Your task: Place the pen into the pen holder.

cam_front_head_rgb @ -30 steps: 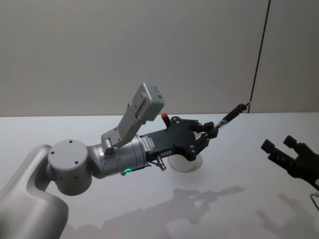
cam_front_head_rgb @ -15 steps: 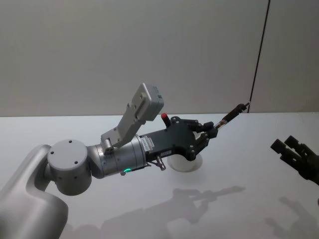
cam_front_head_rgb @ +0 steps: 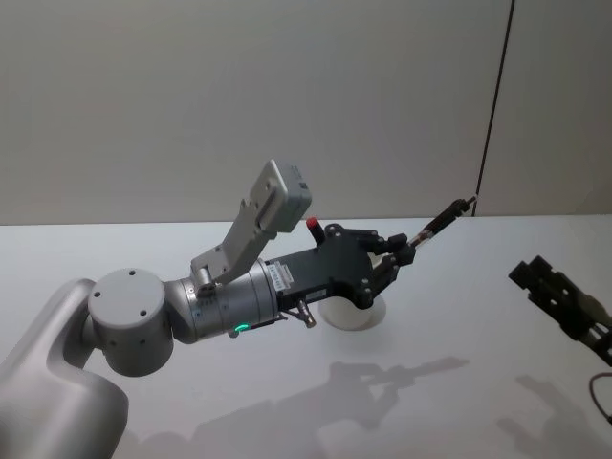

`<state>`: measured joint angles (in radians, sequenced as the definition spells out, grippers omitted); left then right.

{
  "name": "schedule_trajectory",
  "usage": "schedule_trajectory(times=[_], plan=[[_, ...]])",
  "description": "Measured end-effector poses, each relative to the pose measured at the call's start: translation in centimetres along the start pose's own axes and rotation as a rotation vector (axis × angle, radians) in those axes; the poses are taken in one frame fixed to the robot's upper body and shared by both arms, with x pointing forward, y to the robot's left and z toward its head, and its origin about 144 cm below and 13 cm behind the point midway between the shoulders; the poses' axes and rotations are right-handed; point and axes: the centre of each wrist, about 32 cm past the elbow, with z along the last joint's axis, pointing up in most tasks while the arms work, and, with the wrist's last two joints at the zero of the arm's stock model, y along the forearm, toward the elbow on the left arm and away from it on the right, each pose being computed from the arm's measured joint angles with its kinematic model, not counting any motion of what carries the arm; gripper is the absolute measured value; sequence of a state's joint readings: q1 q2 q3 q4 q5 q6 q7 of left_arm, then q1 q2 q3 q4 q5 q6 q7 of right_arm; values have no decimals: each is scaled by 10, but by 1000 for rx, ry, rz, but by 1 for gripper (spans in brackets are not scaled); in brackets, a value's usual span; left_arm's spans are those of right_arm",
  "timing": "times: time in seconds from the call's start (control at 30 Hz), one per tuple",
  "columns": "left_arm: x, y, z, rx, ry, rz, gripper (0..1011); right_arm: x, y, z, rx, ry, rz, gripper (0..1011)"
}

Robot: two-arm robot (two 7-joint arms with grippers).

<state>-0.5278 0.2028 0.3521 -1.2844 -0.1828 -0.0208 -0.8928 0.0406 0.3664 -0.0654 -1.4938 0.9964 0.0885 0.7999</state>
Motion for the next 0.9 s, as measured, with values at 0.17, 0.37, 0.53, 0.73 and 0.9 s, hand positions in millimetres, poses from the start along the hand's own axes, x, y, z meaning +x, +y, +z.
schedule_trajectory(times=[0.17,0.37,0.53,0.73,0.9], plan=[[0,0,0,0,0,0,142,4,8,-7,12,22,20,1001],[0,0,0,0,0,0,142,8,21,-15,23,44,41,1002],[0,0,0,0,0,0,142,11,33,-21,30,61,53,1002],[0,0,0,0,0,0,142,14,46,-26,36,76,64,1002],[0,0,0,0,0,0,142,16,56,-30,33,84,73,1002]])
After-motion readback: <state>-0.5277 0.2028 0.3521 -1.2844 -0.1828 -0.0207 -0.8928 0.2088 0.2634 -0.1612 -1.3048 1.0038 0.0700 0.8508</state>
